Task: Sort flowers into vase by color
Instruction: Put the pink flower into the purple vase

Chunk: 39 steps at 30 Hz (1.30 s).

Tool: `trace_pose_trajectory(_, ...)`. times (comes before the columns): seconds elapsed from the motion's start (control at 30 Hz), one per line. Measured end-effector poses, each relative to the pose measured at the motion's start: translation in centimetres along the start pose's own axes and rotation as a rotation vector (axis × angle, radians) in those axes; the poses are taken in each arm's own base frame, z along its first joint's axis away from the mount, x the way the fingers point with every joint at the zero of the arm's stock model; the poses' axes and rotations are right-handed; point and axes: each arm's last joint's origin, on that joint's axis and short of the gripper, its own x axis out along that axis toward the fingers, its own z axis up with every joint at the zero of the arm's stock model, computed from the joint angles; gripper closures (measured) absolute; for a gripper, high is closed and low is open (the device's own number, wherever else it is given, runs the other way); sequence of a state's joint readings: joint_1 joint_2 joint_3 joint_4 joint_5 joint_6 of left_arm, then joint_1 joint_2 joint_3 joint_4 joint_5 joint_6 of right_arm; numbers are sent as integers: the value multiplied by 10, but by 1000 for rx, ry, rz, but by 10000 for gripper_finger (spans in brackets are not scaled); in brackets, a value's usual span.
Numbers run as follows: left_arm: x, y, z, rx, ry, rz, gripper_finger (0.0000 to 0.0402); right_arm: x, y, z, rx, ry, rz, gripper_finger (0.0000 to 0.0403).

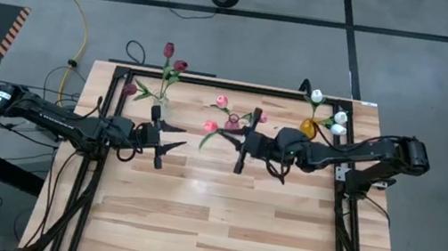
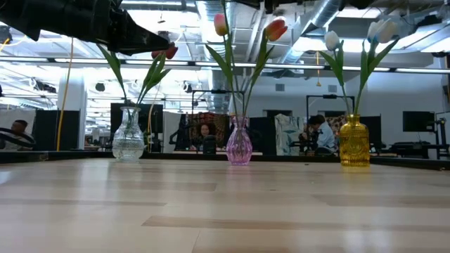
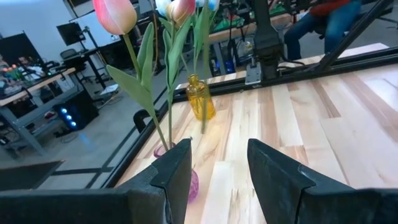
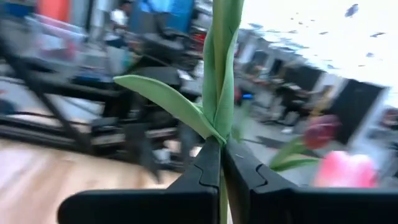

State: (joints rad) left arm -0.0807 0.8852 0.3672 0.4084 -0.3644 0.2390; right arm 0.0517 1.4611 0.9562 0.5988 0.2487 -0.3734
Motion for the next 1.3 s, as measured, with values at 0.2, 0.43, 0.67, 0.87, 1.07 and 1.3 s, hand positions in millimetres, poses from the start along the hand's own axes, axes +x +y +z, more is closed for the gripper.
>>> trace_pose_trajectory(0.2,0,1,0,0,4,15,255,6,-2,-3,-81,-10,-134,373)
trace_pose_trajectory(0.43,0,0,0,0,3,16,255,18,0,-18,-105,-10,-222,373)
trace_pose_trajectory(0.67,0,0,0,1,7,15,255,27,5,-32,-183,17,-351,372)
trace_pose_trajectory(0.87,0,0,0,1,6,16,255,27,6,-34,-143,25,-374,372)
trace_pose_trajectory(1.07,0,0,0,1,6,16,255,27,5,-36,-142,67,-410,372)
trace_pose_trajectory(1.3,0,0,0,1,6,15,255,27,5,-38,-109,74,-406,372)
